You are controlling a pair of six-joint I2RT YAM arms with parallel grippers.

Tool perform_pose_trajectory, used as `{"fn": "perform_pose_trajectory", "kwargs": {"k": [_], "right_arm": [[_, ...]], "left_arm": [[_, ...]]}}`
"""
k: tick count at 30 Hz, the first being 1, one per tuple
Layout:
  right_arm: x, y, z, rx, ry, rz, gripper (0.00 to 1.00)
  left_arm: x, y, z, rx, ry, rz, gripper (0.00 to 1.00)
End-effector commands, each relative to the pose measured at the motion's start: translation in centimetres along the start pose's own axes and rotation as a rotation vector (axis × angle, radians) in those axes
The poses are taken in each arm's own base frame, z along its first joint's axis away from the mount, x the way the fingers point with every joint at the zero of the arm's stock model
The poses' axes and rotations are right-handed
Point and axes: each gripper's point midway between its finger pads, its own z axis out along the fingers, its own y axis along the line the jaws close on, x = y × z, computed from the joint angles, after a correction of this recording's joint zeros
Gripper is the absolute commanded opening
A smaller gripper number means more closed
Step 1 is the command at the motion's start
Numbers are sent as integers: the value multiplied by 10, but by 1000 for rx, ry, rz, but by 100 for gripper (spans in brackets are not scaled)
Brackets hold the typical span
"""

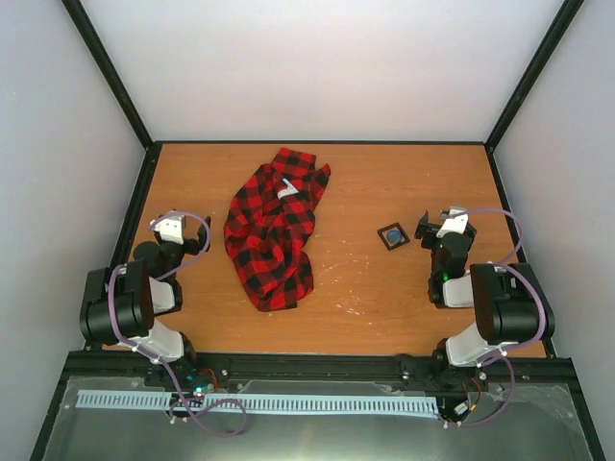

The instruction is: Remove the brooch from the garment

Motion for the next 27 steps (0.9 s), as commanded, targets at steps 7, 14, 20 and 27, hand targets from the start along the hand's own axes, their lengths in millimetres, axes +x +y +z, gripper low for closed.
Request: {"fn": "perform_pose_trajectory", "kwargs": {"k": [7, 14, 20, 27], "right_arm": [[-9, 0, 1, 13, -34, -1, 100], [-9, 0, 1, 13, -33, -1, 100], [-19, -3, 0, 47, -40, -8, 100], [-86, -15, 4, 178, -24, 84, 100]], "left_arm": [[-12, 2, 3, -3, -39, 17, 100], [-13, 2, 3, -1, -40, 18, 100], [-19, 5, 7, 5, -31, 7, 100], [-44, 34, 85, 183, 358, -123, 100]]}}
